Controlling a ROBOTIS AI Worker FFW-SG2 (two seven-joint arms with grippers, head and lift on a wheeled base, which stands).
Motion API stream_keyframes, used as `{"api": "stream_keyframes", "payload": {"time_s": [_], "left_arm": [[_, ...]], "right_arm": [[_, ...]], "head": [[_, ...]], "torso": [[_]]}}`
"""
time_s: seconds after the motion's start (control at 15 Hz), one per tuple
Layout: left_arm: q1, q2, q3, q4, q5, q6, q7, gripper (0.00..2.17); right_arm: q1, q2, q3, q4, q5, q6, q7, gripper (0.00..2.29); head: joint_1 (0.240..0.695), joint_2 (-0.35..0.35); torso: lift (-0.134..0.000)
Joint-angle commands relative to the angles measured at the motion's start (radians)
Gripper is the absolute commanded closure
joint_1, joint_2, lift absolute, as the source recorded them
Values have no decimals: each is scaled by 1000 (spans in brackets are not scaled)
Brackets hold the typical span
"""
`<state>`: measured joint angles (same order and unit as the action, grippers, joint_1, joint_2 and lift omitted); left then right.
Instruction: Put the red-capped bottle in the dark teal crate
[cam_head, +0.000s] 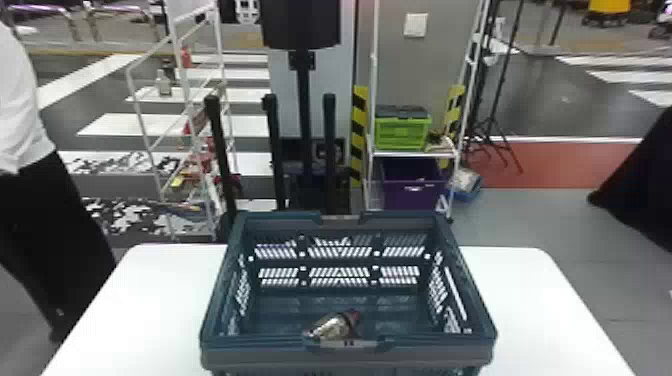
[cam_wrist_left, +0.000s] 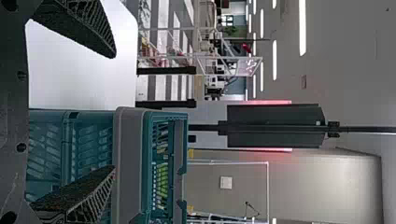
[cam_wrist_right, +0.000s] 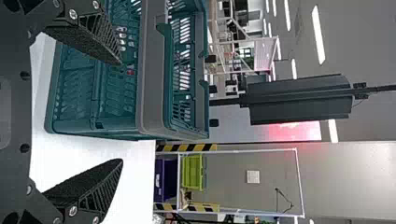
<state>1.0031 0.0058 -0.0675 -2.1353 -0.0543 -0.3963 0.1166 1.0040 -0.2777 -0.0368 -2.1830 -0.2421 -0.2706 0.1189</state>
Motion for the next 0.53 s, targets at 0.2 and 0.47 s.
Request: {"api": "stream_keyframes", "payload": {"time_s": [0.2, 0.47], "left_arm": [[-4, -6, 0, 25, 2, -6, 0, 22], [-11, -7, -5, 35, 2, -6, 0, 22]], "right_arm": [[2, -2, -2, 2, 0, 0, 1, 151], [1, -5, -2, 3, 0, 0, -1, 151]], "head": [[499, 0], [499, 0]], "torso": [[0], [0]]}}
